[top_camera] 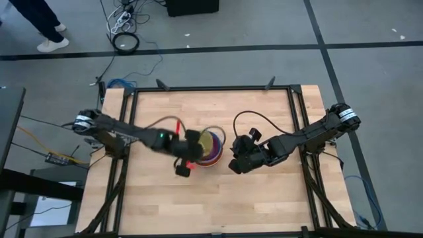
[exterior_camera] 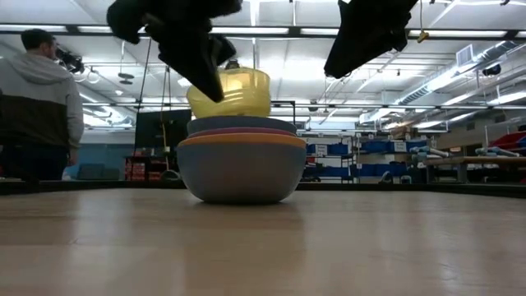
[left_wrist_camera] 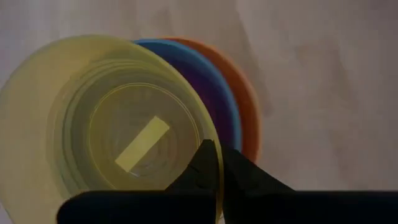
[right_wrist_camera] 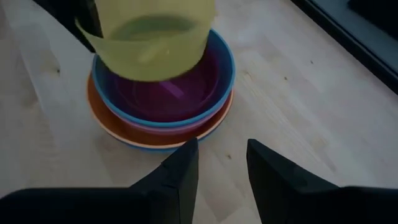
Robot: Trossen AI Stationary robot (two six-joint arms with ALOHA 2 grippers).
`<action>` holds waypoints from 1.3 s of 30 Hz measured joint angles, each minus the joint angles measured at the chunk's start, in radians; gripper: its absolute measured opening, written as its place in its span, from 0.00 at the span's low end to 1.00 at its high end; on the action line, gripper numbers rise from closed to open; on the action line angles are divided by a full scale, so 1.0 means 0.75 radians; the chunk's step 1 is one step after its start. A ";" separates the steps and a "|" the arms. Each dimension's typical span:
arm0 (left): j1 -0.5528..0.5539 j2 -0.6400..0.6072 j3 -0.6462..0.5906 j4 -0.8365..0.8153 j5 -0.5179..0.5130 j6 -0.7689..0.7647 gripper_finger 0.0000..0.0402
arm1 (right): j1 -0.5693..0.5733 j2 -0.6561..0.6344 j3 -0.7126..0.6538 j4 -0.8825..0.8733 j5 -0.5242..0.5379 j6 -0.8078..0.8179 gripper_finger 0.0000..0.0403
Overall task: Nest bowls inside each other
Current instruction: Stack the yellow bowl on top of the purple bowl
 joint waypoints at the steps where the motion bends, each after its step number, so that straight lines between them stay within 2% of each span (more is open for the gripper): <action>1: 0.036 0.000 0.000 0.010 0.086 0.000 0.01 | 0.000 0.000 0.000 0.000 0.000 0.000 0.31; 4: 0.106 0.000 0.000 0.038 0.290 -0.025 0.04 | 0.000 0.000 0.000 -0.002 0.000 0.001 0.31; 6: 0.123 0.001 0.000 0.054 0.320 -0.064 0.06 | 0.000 0.000 0.000 -0.009 0.000 0.004 0.31; 20: 0.127 0.002 0.000 0.134 0.325 -0.308 0.22 | 0.000 0.000 0.000 -0.020 -0.002 0.057 0.31; 29: 0.129 0.002 0.000 0.167 0.321 -0.461 0.23 | 0.000 0.001 0.000 -0.021 -0.003 0.057 0.31; 36: 0.170 0.002 0.026 0.210 0.328 -0.724 0.23 | 0.000 0.001 0.000 -0.021 -0.004 0.058 0.31; 39: 0.184 0.002 0.040 0.253 0.327 -0.778 0.23 | 0.000 0.001 0.000 -0.021 -0.005 0.058 0.31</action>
